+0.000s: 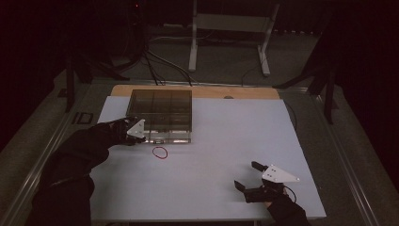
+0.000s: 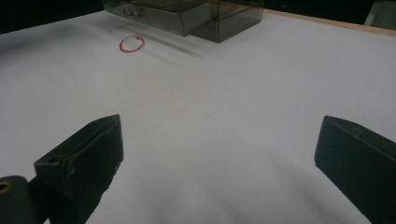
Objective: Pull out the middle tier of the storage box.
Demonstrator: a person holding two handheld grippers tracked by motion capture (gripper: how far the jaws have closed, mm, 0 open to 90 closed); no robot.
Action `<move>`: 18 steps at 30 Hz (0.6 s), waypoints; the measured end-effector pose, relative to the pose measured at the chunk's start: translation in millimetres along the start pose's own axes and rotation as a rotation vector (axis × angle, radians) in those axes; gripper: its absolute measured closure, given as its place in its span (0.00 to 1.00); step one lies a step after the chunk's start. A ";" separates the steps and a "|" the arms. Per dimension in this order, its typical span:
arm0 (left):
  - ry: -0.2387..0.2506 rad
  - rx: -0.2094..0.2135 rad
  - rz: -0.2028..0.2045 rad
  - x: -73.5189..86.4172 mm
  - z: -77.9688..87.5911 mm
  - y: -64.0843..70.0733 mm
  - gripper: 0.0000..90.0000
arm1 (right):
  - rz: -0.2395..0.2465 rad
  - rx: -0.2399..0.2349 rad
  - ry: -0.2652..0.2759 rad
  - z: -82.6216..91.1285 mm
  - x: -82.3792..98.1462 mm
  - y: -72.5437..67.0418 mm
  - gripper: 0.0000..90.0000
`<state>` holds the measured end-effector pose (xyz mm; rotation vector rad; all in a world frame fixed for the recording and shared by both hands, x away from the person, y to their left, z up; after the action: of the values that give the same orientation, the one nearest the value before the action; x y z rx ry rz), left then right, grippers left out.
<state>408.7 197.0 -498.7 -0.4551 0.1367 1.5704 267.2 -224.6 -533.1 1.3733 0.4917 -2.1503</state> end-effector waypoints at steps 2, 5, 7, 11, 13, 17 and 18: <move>0.003 -0.002 0.000 0.5 -0.3 0.3 0.97 | 0.000 -0.001 -0.006 -0.5 0.7 0.1 0.01; 0.008 -0.004 -0.002 1.3 -0.6 0.1 0.96 | 0.001 -0.001 -0.002 -0.4 0.0 -0.4 0.01; 0.010 -0.009 -0.001 1.7 0.0 -1.0 0.96 | 0.005 -0.003 -0.004 -0.5 0.2 -0.9 0.01; 0.010 -0.010 0.003 1.3 -0.2 -0.5 0.96 | -0.001 -0.001 -0.002 0.0 0.2 -0.1 0.01; 0.015 -0.007 0.016 1.6 0.4 -0.8 0.96 | 0.000 -0.001 0.000 0.1 0.0 0.0 0.01; 0.041 -0.005 0.050 1.1 2.0 -0.4 0.95 | 0.003 -0.002 0.001 -0.2 -0.2 -0.5 0.01; 0.048 -0.009 0.056 0.9 2.9 -0.4 0.92 | 0.003 -0.001 -0.003 -0.3 0.2 -0.4 0.01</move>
<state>408.5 198.9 -496.4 -0.4995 0.1806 1.6165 267.1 -224.2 -533.4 1.3692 0.4894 -2.1486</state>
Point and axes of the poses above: each handheld gripper's, and its own axes: z roughly backward along the jaws, x roughly out of its underside, y roughly to its right, the point moved 5 cm from there along -z, roughly forward along the jaws, and after that the axes turned 7 degrees about x, right-handed, at the moved point
